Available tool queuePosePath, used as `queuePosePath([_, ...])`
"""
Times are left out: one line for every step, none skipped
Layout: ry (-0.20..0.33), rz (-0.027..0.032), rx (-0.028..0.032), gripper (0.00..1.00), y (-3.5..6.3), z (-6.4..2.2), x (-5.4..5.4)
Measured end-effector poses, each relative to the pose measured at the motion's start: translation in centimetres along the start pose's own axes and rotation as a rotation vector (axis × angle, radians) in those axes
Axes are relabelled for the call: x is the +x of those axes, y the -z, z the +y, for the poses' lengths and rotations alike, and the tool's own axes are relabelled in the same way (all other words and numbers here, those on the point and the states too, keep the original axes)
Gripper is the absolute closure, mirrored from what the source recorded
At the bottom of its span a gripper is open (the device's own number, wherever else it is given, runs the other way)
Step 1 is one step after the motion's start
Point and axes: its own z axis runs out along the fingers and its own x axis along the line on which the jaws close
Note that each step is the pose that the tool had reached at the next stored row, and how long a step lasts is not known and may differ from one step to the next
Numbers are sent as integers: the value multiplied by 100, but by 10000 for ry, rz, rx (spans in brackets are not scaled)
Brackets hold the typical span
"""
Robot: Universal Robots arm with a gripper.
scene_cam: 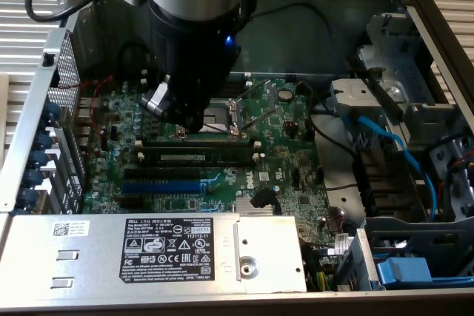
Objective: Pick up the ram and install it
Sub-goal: 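Press down the ram until it locks into place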
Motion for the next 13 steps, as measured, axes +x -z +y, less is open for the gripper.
queuePosePath([-120,-11,9,90,-1,0,0])
queuePosePath([-236,-21,18,90,-3,0,0])
queuePosePath([-356,-31,28,90,-4,0,0])
queuePosePath([-470,-40,37,90,-5,0,0])
queuePosePath([-582,-50,45,90,-5,-1,0])
queuePosePath([-695,-59,54,90,-7,0,0])
queuePosePath([-805,-68,62,90,-8,-1,0])
queuePosePath([-921,-78,72,90,-9,-1,1])
queuePosePath([-1029,-88,80,90,-10,-1,1])
queuePosePath([-1138,-96,89,90,-11,-1,1])
queuePosePath([-1246,-105,97,90,-12,-1,1])
queuePosePath([-1357,-115,106,90,-13,-1,1])
queuePosePath([-1460,-122,114,90,-14,-1,1])
